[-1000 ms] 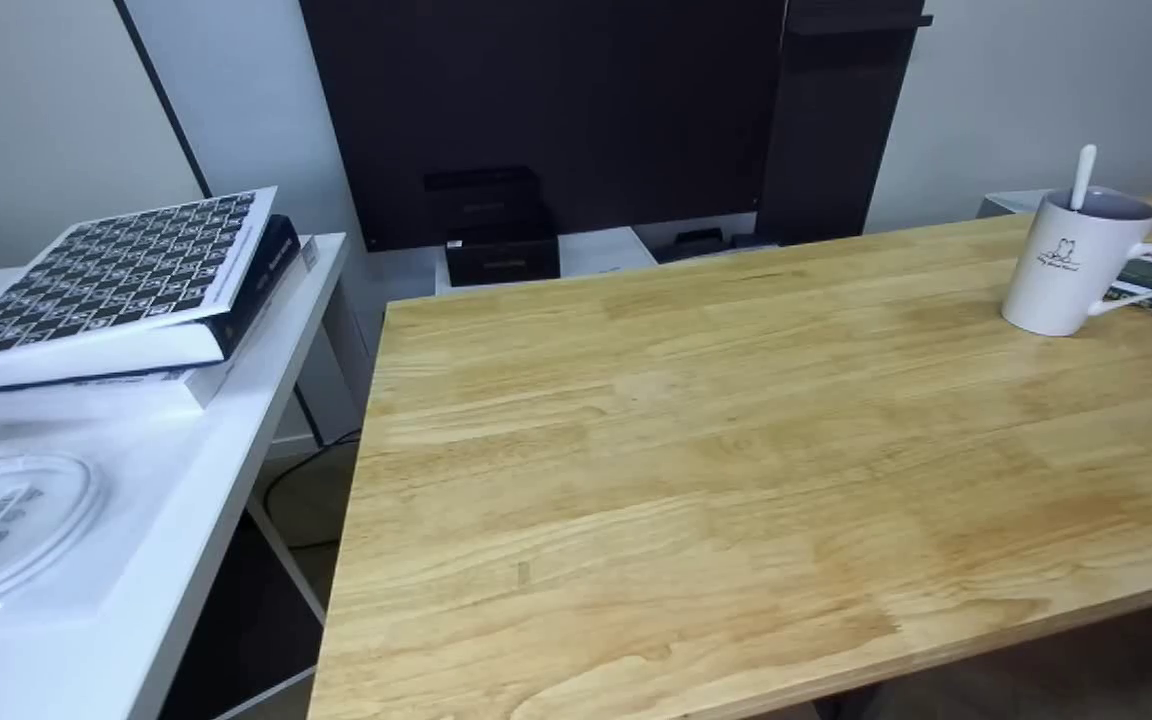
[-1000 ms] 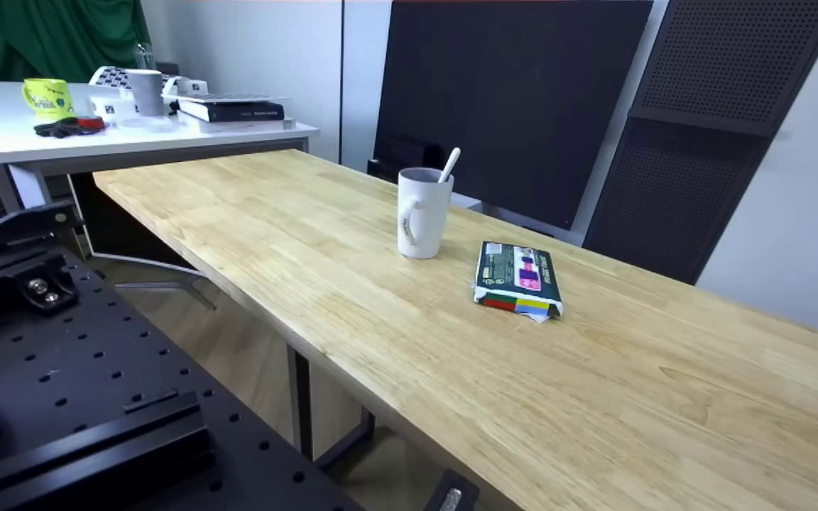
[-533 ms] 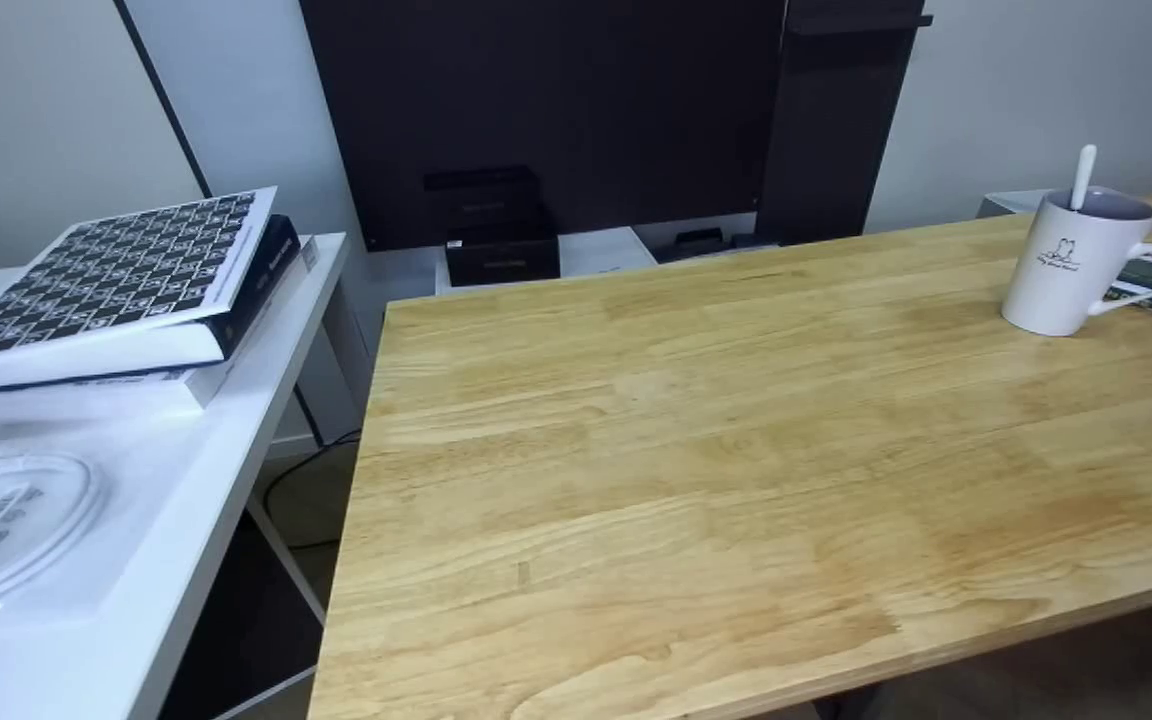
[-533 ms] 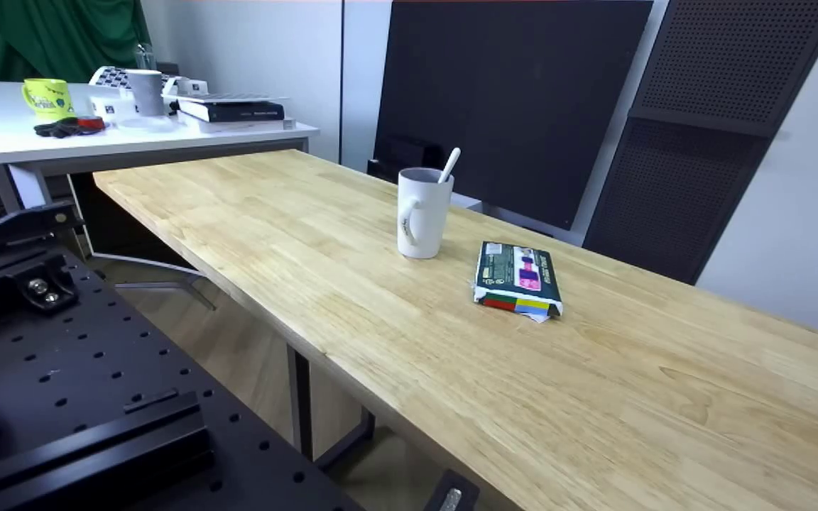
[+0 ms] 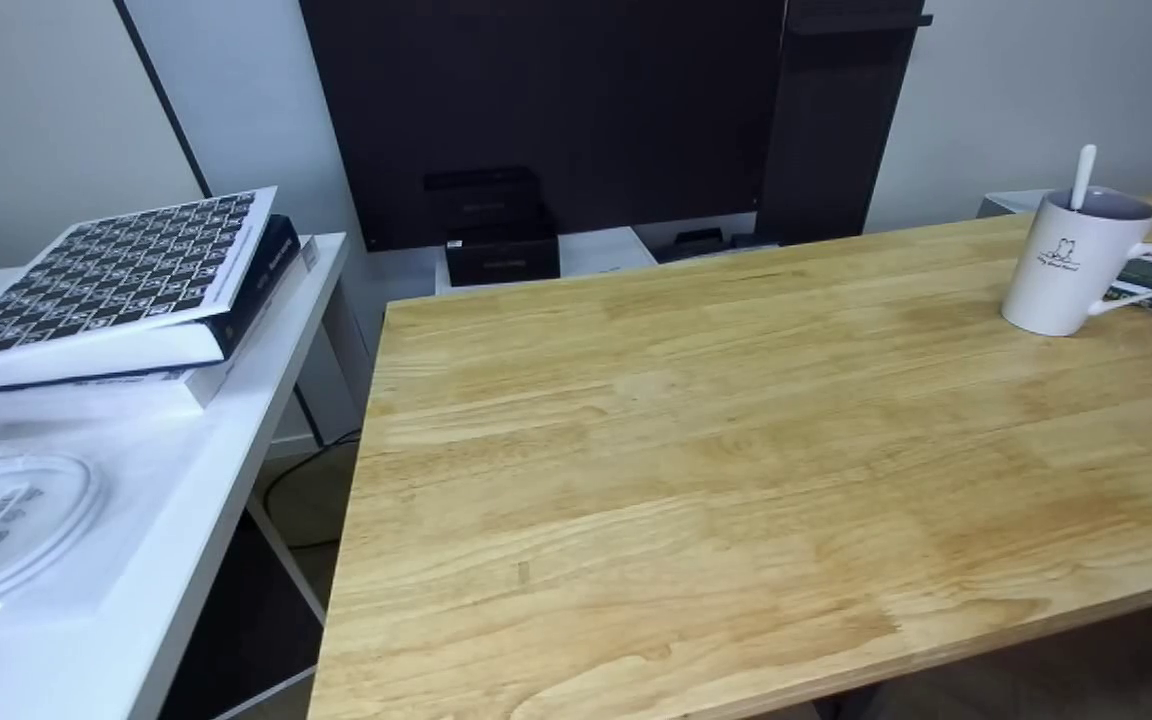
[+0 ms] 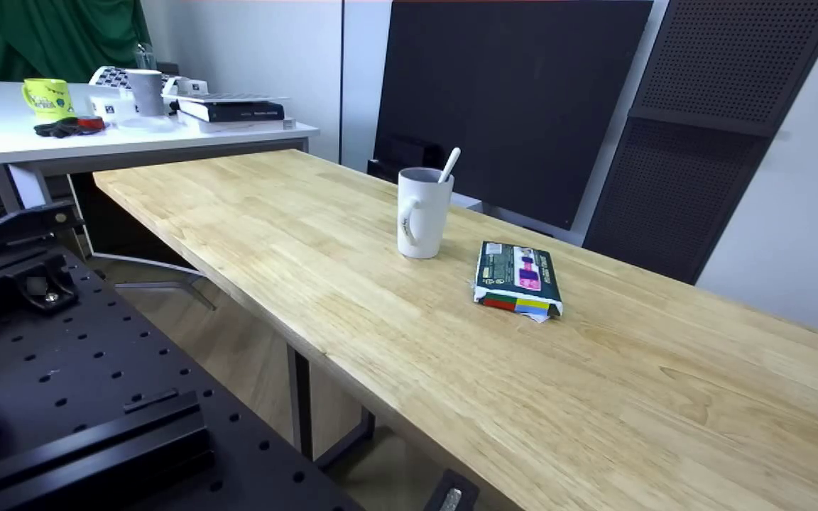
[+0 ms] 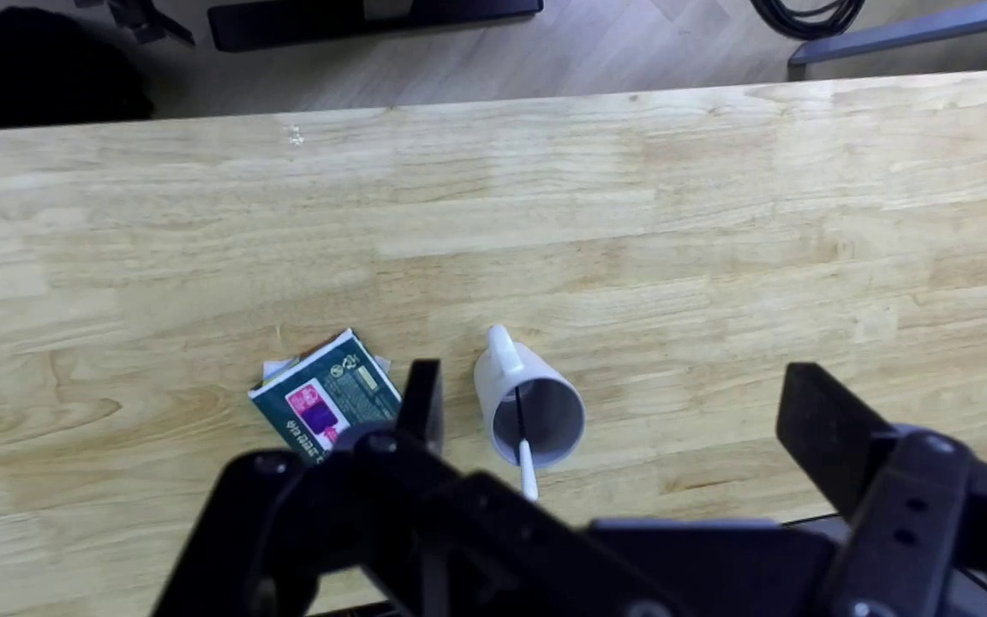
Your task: Remove the spoon from the white mug then put it on the table
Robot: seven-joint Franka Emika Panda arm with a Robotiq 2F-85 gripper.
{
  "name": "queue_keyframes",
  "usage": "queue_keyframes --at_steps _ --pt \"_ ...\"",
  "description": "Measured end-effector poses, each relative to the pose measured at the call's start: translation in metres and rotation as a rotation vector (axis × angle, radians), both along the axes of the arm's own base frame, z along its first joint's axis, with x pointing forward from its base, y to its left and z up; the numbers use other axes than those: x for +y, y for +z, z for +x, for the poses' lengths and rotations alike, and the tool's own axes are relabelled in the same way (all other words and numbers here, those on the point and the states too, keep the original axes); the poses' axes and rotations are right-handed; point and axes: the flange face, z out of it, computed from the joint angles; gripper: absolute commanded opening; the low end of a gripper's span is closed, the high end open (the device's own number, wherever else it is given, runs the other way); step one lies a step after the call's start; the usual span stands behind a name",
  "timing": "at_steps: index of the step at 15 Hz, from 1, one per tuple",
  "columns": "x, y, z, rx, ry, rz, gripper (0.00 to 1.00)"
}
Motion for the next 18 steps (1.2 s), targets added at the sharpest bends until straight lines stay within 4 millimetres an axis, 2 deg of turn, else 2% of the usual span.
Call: queue_keyframes --at_steps 10,18 --pt "-0.02 0.008 0.098 -0.022 -0.004 -0.028 1.0" --pt "-0.023 -0.005 0.177 -0.061 0.021 0.021 1.0"
